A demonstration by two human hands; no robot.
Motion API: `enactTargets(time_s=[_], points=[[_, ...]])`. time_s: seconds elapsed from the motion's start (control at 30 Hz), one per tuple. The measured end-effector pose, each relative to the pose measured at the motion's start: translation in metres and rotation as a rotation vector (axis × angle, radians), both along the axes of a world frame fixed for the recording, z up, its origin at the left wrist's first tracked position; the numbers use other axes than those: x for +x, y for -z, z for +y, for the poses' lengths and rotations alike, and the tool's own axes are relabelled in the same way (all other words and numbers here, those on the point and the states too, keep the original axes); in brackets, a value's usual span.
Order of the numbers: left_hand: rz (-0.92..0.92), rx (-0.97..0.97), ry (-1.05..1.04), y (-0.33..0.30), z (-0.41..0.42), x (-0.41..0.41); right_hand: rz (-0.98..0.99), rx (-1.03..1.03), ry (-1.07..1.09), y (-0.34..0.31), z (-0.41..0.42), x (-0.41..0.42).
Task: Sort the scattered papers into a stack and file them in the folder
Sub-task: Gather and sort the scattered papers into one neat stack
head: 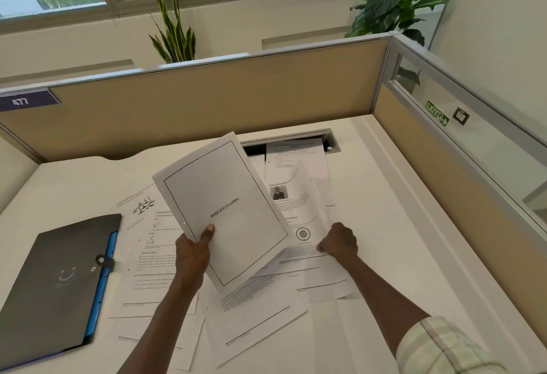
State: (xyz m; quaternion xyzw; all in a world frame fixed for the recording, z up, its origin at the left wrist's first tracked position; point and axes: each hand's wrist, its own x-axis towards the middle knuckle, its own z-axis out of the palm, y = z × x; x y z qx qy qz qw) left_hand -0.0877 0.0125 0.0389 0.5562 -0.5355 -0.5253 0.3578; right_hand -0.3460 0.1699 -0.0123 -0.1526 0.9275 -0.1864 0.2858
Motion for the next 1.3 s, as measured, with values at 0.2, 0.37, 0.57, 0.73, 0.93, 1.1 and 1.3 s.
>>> enactTargets(time_s=[0.2, 0.37, 0.57, 0.73, 0.93, 1.1, 1.3], points=[[-0.062, -0.031, -0.017, -0.003, 0.002, 0.009, 0.194, -0.183, -0.004, -0.014, 0.014, 0.002], [-0.105, -0.040, -0.016, -0.005, 0.001, 0.009, 0.460, -0.304, -0.050, -0.067, 0.019, -0.007], [-0.162, -0.058, -0.018, -0.009, 0.005, 0.000, 0.580, -0.514, -0.045, -0.143, 0.024, -0.010], [-0.151, -0.034, 0.012, -0.015, 0.006, -0.008, 0.425, -0.716, -0.037, -0.180, 0.024, -0.015], [0.041, 0.108, 0.190, -0.030, 0.009, -0.019, -0.198, -0.851, 0.060, -0.167, 0.010, -0.012], [0.150, 0.204, 0.402, -0.046, 0.014, -0.030, -0.312, -0.751, 0.007, -0.122, 0.000, 0.000], [0.263, 0.237, 0.341, -0.051, 0.015, -0.045, -0.347, -0.832, 0.000, -0.097, -0.009, 0.009]])
